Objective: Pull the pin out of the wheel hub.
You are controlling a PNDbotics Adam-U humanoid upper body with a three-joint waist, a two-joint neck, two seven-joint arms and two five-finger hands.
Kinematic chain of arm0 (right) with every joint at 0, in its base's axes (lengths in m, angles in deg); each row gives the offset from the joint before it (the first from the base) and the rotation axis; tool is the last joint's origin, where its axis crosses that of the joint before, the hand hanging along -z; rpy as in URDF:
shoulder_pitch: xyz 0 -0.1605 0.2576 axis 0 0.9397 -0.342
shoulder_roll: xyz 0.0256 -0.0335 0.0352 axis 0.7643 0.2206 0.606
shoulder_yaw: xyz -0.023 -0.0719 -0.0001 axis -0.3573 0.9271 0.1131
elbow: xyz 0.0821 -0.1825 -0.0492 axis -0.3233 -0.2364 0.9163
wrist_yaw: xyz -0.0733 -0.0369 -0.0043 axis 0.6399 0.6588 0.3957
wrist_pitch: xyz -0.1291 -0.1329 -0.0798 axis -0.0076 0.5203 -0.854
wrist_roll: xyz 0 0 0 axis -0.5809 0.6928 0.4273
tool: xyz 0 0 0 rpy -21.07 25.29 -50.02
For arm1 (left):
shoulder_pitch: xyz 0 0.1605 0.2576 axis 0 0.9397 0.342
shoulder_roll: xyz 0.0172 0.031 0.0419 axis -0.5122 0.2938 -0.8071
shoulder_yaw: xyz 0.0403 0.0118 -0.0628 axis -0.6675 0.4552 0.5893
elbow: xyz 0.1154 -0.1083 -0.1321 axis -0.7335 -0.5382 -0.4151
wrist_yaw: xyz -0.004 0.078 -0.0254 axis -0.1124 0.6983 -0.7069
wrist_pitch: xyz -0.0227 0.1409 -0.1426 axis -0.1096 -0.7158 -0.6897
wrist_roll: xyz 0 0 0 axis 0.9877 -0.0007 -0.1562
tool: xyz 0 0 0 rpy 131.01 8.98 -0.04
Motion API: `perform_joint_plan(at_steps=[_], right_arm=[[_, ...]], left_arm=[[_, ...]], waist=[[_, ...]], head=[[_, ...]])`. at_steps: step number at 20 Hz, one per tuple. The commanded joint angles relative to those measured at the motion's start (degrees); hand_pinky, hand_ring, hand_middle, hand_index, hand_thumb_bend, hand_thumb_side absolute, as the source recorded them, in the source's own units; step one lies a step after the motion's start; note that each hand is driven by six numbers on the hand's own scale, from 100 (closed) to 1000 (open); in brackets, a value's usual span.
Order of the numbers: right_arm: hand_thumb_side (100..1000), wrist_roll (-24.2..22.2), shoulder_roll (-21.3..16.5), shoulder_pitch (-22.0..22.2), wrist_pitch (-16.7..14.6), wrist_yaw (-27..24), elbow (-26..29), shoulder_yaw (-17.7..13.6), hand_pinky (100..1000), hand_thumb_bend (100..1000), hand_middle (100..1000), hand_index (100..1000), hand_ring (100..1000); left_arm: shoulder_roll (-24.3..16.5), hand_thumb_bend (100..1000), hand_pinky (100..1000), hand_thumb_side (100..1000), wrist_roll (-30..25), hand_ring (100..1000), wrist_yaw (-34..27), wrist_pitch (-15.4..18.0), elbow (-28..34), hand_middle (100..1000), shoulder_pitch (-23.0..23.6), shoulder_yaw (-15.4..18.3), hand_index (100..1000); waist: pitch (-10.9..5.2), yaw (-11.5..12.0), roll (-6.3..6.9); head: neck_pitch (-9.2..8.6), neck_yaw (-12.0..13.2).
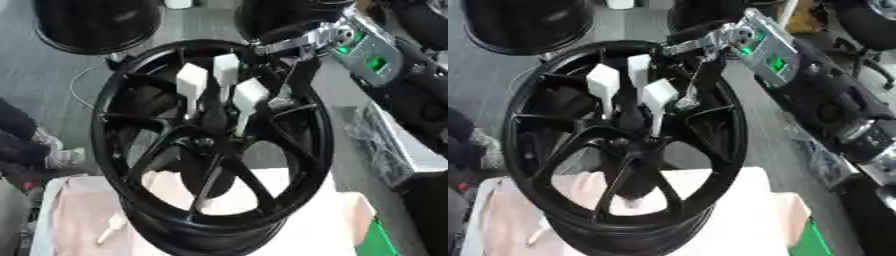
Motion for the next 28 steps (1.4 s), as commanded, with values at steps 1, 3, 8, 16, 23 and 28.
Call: perform_joint_plan(at_steps=[1,3,8,16,23,28], right_arm=[[294,-1.3,-1.3,-1.2,-1.2,-0.5,0.9,-0.9,371,281,505,612,317],[255,-0.8,-1.1,-1.8,-0.8,-1.0,0.9,-1.7,293,192,379,477,261],[240,2.4,-1.3,-3.8,0.3,-2.2,0.1,-3.7,285,146,372,471,256],[207,6.9,-6.3,-7.4,2.8,-4.5,-1.3,-10.5,284,156,374,475,256],[159,13.3,-15.4,-2.6,7.4,-5.5,-7.2,-20.9,278,151,377,480,257],[147,18.0,-22.1,4.8,10.6,-9.7,-14.2,-28.4,269,136,375,480,255]], left_arm=[[-0.8,156,700,1000,-0.1,479,-0.2,0.1,0.8,598,-0.7,-0.1,714],[-0.8,156,699,1000,-0.1,478,-0.2,0.1,0.8,597,-0.7,0.0,714],[-0.9,156,699,1000,-0.1,478,-0.2,0.0,0.7,597,-0.7,0.0,714],[-1.5,157,699,1000,0.4,478,0.0,-0.3,0.5,597,0.0,0.4,714],[-1.7,157,699,1000,1.2,478,-0.3,-0.2,0.4,597,0.8,1.3,714],[-1.6,156,699,1000,2.0,478,-0.6,0.0,0.4,597,1.1,2.0,714]], waist=[[-0.65,0.0,0.28],[-0.78,0.0,0.27],[-1.02,-0.2,0.19],[-1.98,-1.7,-0.36],[-2.71,-3.8,-0.01],[-2.52,-5.9,0.71]], head=[[0.34,-0.1],[0.34,-0.2],[0.34,-0.1],[0.34,0.6],[0.34,1.6],[-0.05,2.7]])
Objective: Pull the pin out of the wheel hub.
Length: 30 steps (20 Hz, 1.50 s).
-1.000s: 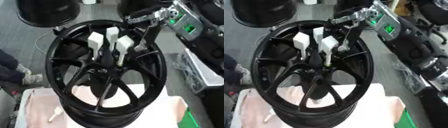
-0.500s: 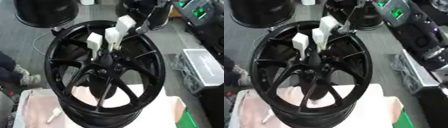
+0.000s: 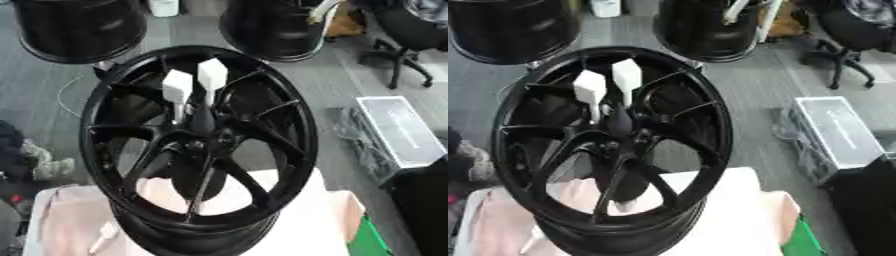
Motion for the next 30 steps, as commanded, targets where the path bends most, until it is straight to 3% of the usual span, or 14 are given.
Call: perform_joint_plan(at_steps=[1,6,9,10,13,14,18,19,21,24,26,30], right_arm=[[151,3.2,-5.9,2.5,2.1,-2.8,-4.4,-5.7,271,136,377,483,257],[198,7.9,-5.5,10.2,6.4,-0.2,-12.1,-13.4,303,159,412,520,286],[312,10.9,-2.3,15.0,9.3,2.7,-16.9,-18.2,346,218,513,629,334],[339,11.9,-0.7,16.7,10.4,3.7,-18.6,-19.9,358,227,552,667,350],[339,15.1,1.5,21.8,13.5,6.8,-23.7,-25.0,358,227,552,667,350],[440,16.1,1.5,23.5,14.5,7.9,-25.4,-26.2,429,270,789,837,449],[456,20.1,6.2,30.1,18.6,8.3,-32.0,-24.8,438,277,810,857,458],[554,21.2,7.5,31.7,19.6,7.5,-33.6,-24.6,486,304,927,950,495],[554,23.2,10.5,35.1,21.6,5.6,-37.0,-22.3,494,301,923,945,500],[552,26.3,15.3,39.6,24.7,2.6,-42.0,-19.5,500,292,919,938,503],[544,28.3,16.5,39.3,26.2,0.6,-45.3,-18.1,499,285,910,933,503],[523,32.4,16.9,37.2,23.5,-3.5,-51.5,-15.6,491,267,886,921,499]], left_arm=[[-1.1,156,699,1000,0.7,478,-0.2,0.2,0.7,598,-0.3,0.7,714],[-0.9,157,699,1000,1.3,479,-0.3,0.3,0.8,598,-0.6,1.3,714],[-0.9,156,699,1000,1.8,479,-0.5,0.5,1.0,598,-0.9,1.9,714],[-0.8,156,699,1000,2.0,479,-0.6,0.5,1.1,598,-1.0,2.0,714],[-0.8,156,699,1000,1.6,479,-0.6,0.5,1.0,598,-1.0,1.4,714],[-0.8,155,699,1000,1.4,479,-0.6,0.5,1.0,598,-1.0,1.2,713],[-0.3,155,699,1000,1.1,480,-0.8,0.6,1.0,598,-1.4,0.9,713],[-0.4,153,699,1000,0.9,480,-0.8,0.6,1.0,598,-1.4,0.7,713],[0.0,154,699,1000,0.7,480,-1.2,0.9,1.1,598,-1.8,0.6,713],[0.1,153,699,1000,0.2,481,-1.4,1.0,0.8,599,-1.6,-0.1,713],[0.1,154,699,1000,-0.2,481,-1.3,0.9,0.7,599,-1.5,-0.4,713],[0.2,155,699,1000,-0.4,481,-1.4,0.9,0.6,599,-1.5,-0.5,713]], waist=[[-0.78,-0.8,0.34],[-0.18,-2.9,0.71],[0.52,-3.8,1.12],[0.74,-3.8,1.26],[0.57,-2.5,1.13],[0.47,-2.0,1.12],[0.87,-0.9,1.66],[0.84,-0.6,1.67],[1.32,-0.2,2.59],[0.74,1.0,2.63],[0.49,1.5,2.58],[0.26,1.8,2.51]], head=[[-0.48,0.7],[-0.67,1.1],[-1.29,1.6],[-1.47,1.6],[-1.21,0.3],[-1.08,-0.2],[-1.44,-1.5],[-1.32,-1.9],[-1.69,-2.7],[-1.06,-4.1],[-0.79,-4.5],[-0.62,-4.8]])
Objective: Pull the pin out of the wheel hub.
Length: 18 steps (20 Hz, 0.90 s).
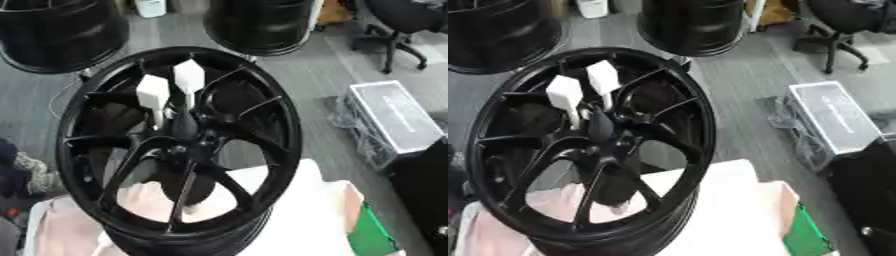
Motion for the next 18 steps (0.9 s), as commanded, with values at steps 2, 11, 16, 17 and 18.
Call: perform_joint_plan(at_steps=[2,11,16,17,18], right_arm=[[515,4.3,-1.6,-1.3,-3.2,-4.4,-3.7,2.1,489,260,879,914,500],[484,13.6,-0.1,-1.6,-12.4,-13.6,5.3,2.0,461,185,852,900,493],[476,18.6,-0.2,-4.3,-17.4,-16.8,13.4,-0.4,446,155,840,894,488],[492,19.6,-0.2,-5.7,-18.4,-16.3,15.0,-0.8,445,151,836,890,487],[492,20.6,0.0,-7.2,-19.4,-15.5,16.6,-0.9,445,151,834,889,487]], left_arm=[[-0.5,155,699,1000,-0.3,481,-0.4,0.0,0.6,599,-0.5,-0.2,713],[-0.3,155,698,1000,-0.4,482,-0.3,-0.1,0.7,599,-0.5,-0.1,713],[-0.1,157,699,1000,-0.5,482,-0.4,-0.2,0.7,600,-0.5,-0.3,714],[-0.1,157,699,1000,-0.5,483,-0.4,-0.2,0.8,600,-0.4,-0.3,714],[0.0,157,699,1000,-0.6,483,-0.4,-0.2,0.8,600,-0.3,-0.3,714]], waist=[[-0.96,0.1,-0.19],[-0.73,0.3,-0.21],[-1.05,-0.1,-0.17],[-1.11,-0.2,-0.11],[-1.16,-0.3,-0.01]], head=[[0.28,-0.3],[-0.15,0.2],[-0.40,0.4],[-0.43,0.5],[-0.42,0.7]])
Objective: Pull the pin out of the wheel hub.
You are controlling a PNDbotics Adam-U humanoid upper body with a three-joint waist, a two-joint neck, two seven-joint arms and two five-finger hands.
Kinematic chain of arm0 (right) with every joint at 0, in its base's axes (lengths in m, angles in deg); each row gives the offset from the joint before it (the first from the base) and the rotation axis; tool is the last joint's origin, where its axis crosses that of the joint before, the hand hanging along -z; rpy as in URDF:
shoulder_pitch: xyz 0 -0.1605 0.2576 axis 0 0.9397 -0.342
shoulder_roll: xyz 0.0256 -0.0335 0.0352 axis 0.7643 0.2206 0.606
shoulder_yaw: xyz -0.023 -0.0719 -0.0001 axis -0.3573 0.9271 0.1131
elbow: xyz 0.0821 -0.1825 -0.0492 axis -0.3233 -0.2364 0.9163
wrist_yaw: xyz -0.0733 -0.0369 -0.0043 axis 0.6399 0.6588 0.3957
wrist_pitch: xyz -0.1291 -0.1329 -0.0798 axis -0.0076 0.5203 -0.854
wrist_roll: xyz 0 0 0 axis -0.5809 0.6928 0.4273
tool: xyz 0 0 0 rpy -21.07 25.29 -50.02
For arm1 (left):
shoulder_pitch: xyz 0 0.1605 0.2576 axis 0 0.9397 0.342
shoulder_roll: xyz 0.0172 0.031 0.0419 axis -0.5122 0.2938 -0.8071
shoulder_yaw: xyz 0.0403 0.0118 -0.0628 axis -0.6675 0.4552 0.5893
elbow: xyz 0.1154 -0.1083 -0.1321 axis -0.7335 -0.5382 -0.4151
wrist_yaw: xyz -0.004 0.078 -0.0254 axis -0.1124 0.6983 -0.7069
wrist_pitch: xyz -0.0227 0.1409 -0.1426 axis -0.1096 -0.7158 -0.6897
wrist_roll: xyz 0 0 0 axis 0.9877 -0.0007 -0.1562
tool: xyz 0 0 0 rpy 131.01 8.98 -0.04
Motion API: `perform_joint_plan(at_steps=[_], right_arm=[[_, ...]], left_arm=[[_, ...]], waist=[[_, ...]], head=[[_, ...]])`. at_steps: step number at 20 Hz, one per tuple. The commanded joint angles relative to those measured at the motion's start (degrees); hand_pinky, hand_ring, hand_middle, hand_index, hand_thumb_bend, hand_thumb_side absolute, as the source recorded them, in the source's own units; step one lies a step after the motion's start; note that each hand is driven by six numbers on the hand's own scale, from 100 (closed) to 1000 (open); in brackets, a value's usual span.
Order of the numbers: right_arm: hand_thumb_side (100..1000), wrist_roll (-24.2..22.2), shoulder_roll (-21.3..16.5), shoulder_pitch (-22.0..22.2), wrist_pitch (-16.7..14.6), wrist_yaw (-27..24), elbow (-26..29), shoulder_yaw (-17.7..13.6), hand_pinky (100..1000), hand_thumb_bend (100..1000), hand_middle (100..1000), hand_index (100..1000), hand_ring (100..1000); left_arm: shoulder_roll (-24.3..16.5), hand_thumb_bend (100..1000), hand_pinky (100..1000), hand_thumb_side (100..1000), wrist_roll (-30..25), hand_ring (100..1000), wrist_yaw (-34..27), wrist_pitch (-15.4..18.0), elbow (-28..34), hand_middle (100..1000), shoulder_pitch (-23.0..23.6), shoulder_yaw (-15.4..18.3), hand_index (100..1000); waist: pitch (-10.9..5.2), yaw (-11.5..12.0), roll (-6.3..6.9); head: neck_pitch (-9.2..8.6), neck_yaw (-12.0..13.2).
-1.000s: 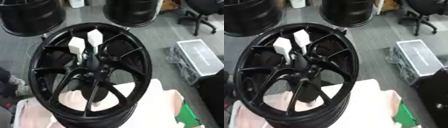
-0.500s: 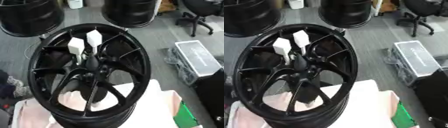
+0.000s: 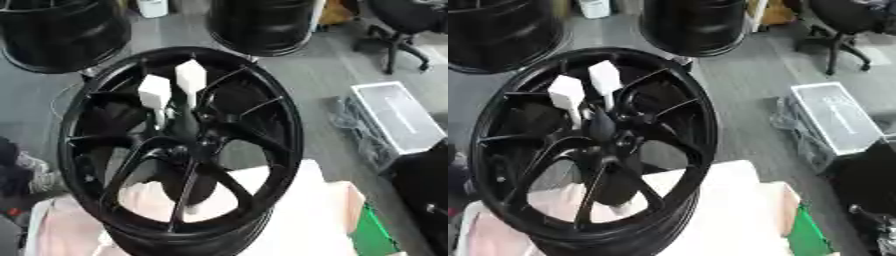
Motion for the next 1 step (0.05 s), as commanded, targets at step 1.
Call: perform_joint_plan(at_steps=[1], right_arm=[[496,3.3,-1.6,-3.5,-3.1,1.2,5.9,-0.8,447,148,834,889,487]], left_arm=[[-0.2,157,699,1000,-0.3,483,-0.4,0.0,0.7,601,-0.2,-0.2,714]], waist=[[-1.17,-0.1,0.11]], head=[[-0.34,0.4]])
